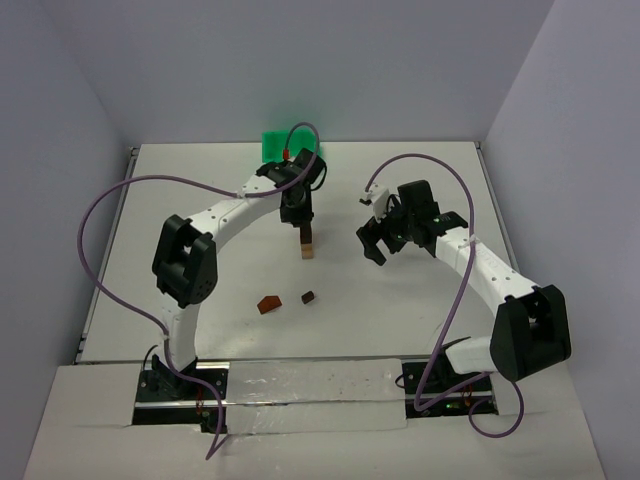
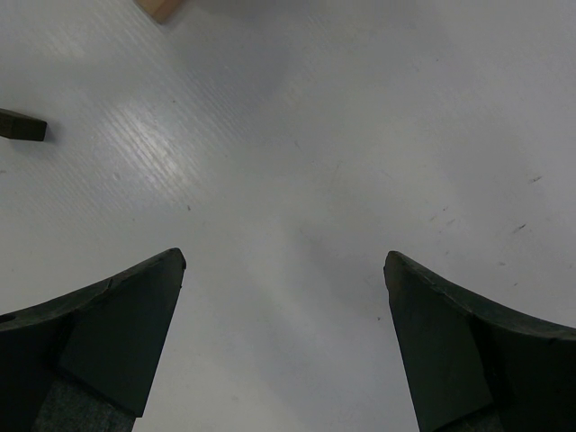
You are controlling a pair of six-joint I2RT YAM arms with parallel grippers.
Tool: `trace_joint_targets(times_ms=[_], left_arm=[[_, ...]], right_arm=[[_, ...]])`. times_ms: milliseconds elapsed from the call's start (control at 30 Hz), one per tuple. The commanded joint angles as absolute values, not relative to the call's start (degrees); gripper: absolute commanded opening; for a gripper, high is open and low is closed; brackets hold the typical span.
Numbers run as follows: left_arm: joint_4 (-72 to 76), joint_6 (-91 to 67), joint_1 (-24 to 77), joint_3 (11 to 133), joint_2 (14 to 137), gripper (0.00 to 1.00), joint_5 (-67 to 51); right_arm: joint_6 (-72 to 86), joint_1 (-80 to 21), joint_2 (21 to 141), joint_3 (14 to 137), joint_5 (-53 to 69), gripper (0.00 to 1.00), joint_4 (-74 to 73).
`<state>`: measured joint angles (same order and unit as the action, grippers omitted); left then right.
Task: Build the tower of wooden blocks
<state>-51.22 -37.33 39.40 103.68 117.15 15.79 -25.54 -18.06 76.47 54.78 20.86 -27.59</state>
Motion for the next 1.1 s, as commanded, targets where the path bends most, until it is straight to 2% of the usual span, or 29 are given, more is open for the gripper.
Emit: trace_joint_targets(times_ms=[0, 400, 967, 1067], left_arm=[[-51.9, -38.1, 40.2, 106.8, 117.9, 0.08, 17.6], [-52.7, -38.1, 40.8, 109.3, 119.8, 0.07, 18.7], [-53.2, -37.6, 41.2, 111.7, 122.0, 0.12, 19.3], [-53.3, -37.4, 41.3, 112.0, 122.1, 0.16, 19.1]], right_arm=[[-25.8, -17.7, 76.8, 57.3, 20.3, 1.0, -25.9], [-25.6, -17.7, 76.6, 57.6, 20.1, 1.0, -26.0], [-25.7, -17.7, 77.1, 57.7, 20.3, 1.0, -26.2], [-25.8, -17.7, 77.2, 57.7, 20.4, 1.0, -26.1]])
